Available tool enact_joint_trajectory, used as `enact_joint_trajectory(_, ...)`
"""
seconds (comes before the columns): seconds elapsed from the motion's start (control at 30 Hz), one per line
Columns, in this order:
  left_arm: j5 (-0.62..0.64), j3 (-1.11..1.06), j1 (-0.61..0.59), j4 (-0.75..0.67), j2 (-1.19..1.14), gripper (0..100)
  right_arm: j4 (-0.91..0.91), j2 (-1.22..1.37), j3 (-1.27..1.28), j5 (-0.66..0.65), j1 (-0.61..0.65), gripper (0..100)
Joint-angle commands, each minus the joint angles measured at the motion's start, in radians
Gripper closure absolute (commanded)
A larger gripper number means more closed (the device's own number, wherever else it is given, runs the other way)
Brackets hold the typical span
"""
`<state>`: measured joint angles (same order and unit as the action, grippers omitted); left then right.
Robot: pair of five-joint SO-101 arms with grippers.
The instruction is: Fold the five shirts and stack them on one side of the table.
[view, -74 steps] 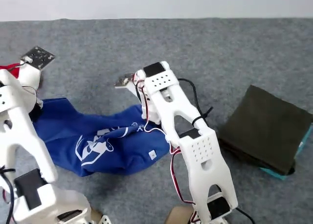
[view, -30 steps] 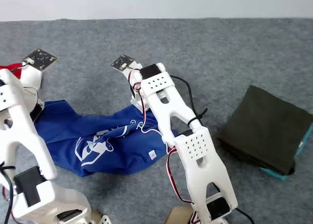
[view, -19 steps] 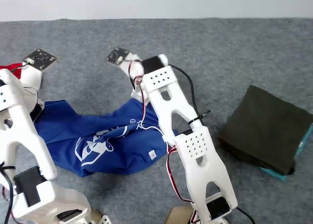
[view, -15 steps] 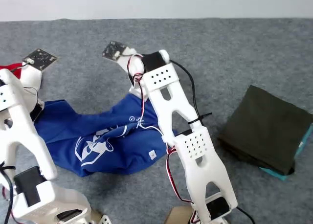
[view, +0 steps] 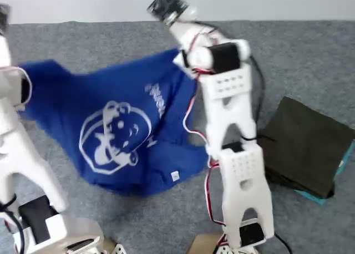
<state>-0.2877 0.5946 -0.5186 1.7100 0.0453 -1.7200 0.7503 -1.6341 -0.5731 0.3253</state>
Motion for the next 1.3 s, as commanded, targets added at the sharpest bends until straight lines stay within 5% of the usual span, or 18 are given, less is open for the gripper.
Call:
enact_joint_trajectory(0.0, 0.084, 0.168, 0.028, -0.048, 0.046, 99, 0.062, -0.2, -0.048, -0.009, -0.05, 98.7)
enact_joint_trajectory(0.33, 0.098, 0.593, 0.158, -0.066, 0.049, 99, 0.028, -0.493, -0.046, -0.011, -0.134, 98.7)
enact_joint_trajectory(0.63, 0.026, 0.792, 0.158, 0.037, 0.051, 99, -0.076, -0.69, -0.028, -0.043, -0.239, 98.7)
enact_joint_trajectory(1.03, -0.044, 0.964, 0.158, -0.051, 0.169, 100, -0.074, -1.059, 0.315, -0.046, -0.295, 98.7)
enact_joint_trajectory(1.27, -0.161, 0.963, 0.158, 0.035, 0.284, 100, -0.074, -1.31, 0.608, -0.12, -0.295, 98.7)
